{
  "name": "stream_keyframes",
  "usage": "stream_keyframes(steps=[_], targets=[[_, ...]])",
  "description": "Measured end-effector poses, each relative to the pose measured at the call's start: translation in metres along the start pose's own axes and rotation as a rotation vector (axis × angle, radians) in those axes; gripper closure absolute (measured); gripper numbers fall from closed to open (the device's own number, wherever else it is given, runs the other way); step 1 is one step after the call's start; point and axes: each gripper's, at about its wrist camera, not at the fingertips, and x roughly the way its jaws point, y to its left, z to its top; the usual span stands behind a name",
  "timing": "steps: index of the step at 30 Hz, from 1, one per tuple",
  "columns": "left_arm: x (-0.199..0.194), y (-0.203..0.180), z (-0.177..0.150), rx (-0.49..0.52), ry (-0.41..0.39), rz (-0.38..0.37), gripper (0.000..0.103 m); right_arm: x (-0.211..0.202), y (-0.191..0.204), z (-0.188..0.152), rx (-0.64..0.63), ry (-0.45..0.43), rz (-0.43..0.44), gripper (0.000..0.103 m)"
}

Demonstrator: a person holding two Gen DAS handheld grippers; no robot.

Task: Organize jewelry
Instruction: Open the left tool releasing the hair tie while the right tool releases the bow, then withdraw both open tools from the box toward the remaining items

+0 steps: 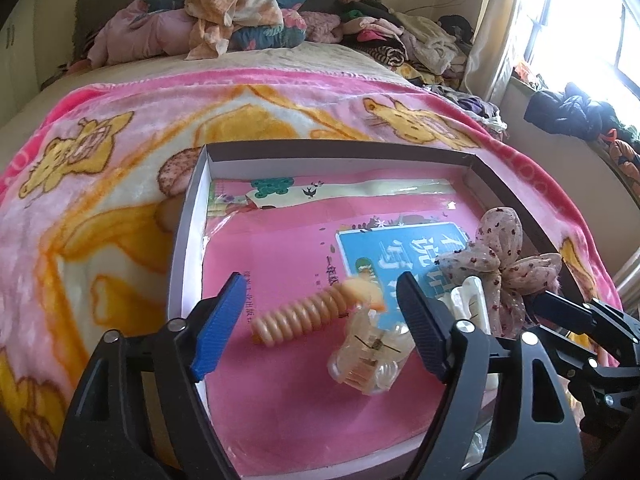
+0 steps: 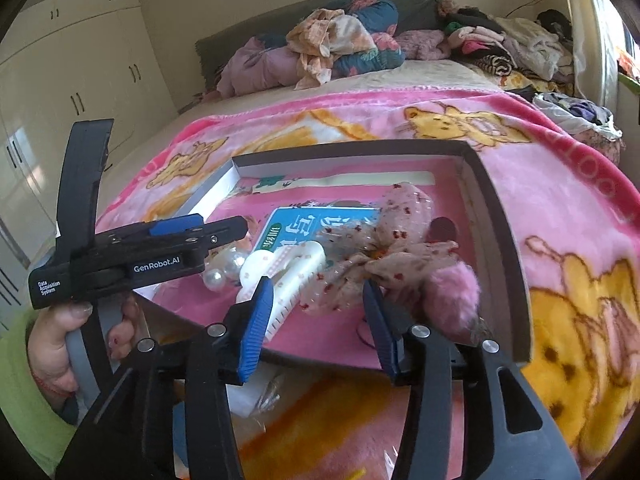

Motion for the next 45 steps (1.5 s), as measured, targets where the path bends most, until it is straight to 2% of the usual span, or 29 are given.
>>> stream_keyframes(steps=[3,7,17,21,32,45], targets=[[-0.002,-0.002,0.000,0.000,-0.006,0.003,0.029,-0.006,-0.005,-0.003,0.017,-0.014,-0.019,0.047],[-0.007,-0.004,-0.001,0.003,-0.015,0.007,0.025,-0.014,-0.011,-0.007,0.041,-0.027,-0.039,0.042],[-0.029,-0.010,-0.007,-0.006,-0.047,-0.001,0.015,-0.035,-0.021,-0.015,0.060,-0.056,-0.087,0.037],[-0.041,-0.012,-0.013,-0.012,-0.062,-0.012,0.013,-0.045,-0.020,-0.017,0.057,-0.078,-0.106,0.029],[-0.075,-0.015,-0.033,-0.022,-0.104,-0.024,0.012,-0.076,-0.023,-0.024,0.052,-0.114,-0.135,0.029],[-0.095,-0.017,-0.054,0.003,-0.103,-0.018,0.012,-0.099,-0.017,-0.041,0.044,-0.134,-0.133,0.029]])
